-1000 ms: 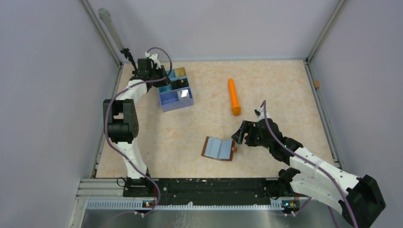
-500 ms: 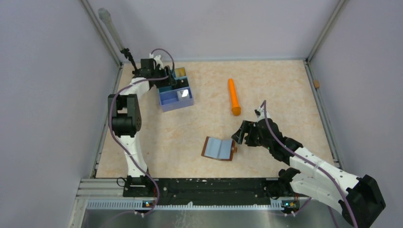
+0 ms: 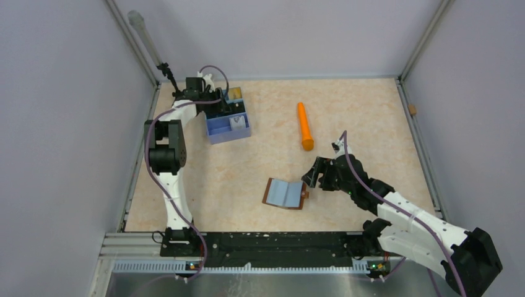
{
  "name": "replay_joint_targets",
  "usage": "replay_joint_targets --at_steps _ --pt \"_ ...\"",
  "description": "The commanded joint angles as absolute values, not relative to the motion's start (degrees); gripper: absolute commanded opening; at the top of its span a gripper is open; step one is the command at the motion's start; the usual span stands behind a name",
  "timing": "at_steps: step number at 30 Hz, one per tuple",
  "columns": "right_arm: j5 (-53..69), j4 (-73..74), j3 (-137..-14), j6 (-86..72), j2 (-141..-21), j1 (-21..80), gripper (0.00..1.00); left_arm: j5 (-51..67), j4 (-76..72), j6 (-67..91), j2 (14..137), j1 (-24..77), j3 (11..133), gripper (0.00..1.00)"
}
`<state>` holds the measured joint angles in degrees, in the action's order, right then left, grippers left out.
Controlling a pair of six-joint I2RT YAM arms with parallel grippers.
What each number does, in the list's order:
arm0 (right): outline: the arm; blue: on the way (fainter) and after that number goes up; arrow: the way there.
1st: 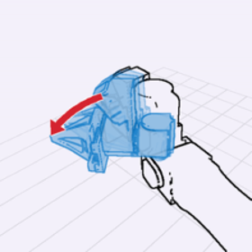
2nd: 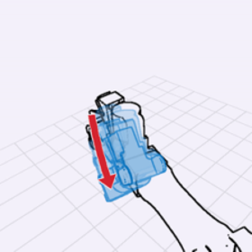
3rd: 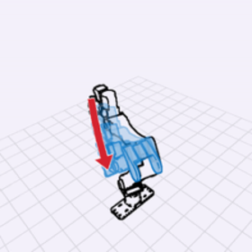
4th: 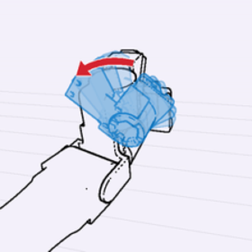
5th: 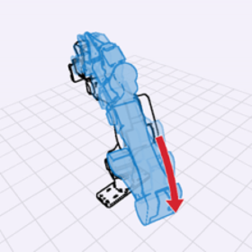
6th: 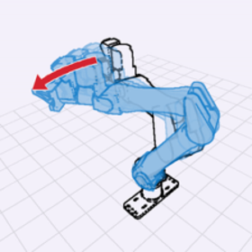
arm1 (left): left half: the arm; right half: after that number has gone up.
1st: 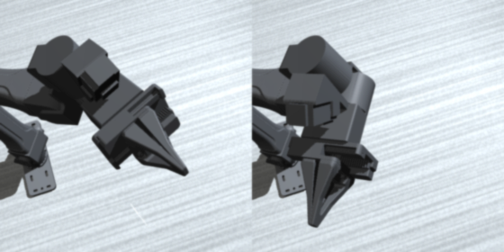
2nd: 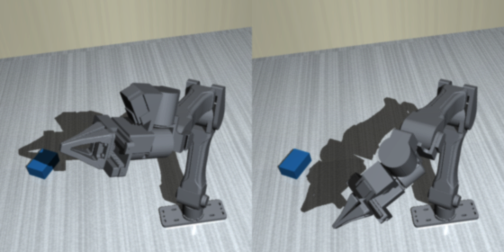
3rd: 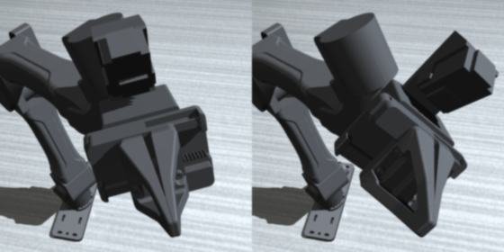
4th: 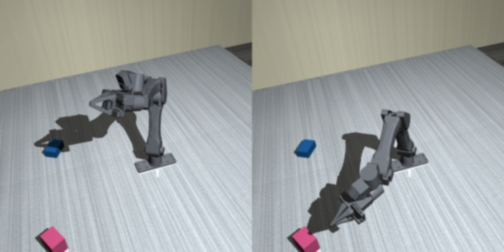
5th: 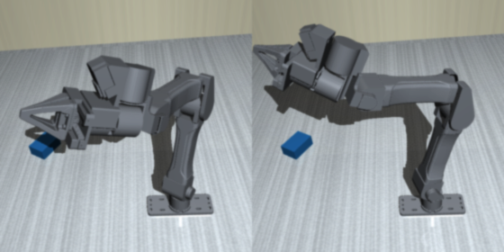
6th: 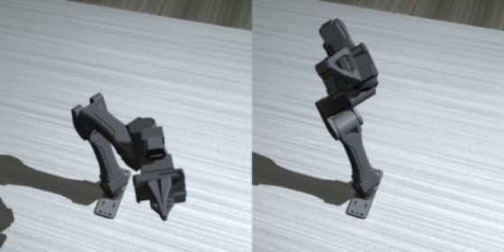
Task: Put the credit cards into the card holder
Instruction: Pick up the credit card from the storage box.
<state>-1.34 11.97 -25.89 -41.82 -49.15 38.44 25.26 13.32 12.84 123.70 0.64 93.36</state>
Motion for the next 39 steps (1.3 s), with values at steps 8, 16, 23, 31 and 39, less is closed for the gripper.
replay_joint_targets --at_steps 8,16,23,31,39 --pt "-1.25 11.46 -26.45 -42.28 -48.30 37.88 0.73 24.94 11.92 13.80 124.07 0.37 96.40 0.32" --pt "-1.23 11.61 -26.50 -42.28 -48.04 37.88 0.73 24.00 8.86 13.13 118.92 -0.34 91.27 0.12" --pt "-1.14 11.75 -26.56 -42.38 -47.90 37.88 0.73 25.14 6.83 12.52 114.79 -1.14 88.13 0.00" --pt "-1.40 12.02 -26.83 -42.20 -47.64 37.88 0.73 26.76 2.65 12.88 108.89 -1.14 84.99 0.00" --pt "-2.59 14.22 -28.86 -40.79 -46.68 37.88 0.73 27.40 -1.54 13.75 99.86 -1.14 81.72 0.00"
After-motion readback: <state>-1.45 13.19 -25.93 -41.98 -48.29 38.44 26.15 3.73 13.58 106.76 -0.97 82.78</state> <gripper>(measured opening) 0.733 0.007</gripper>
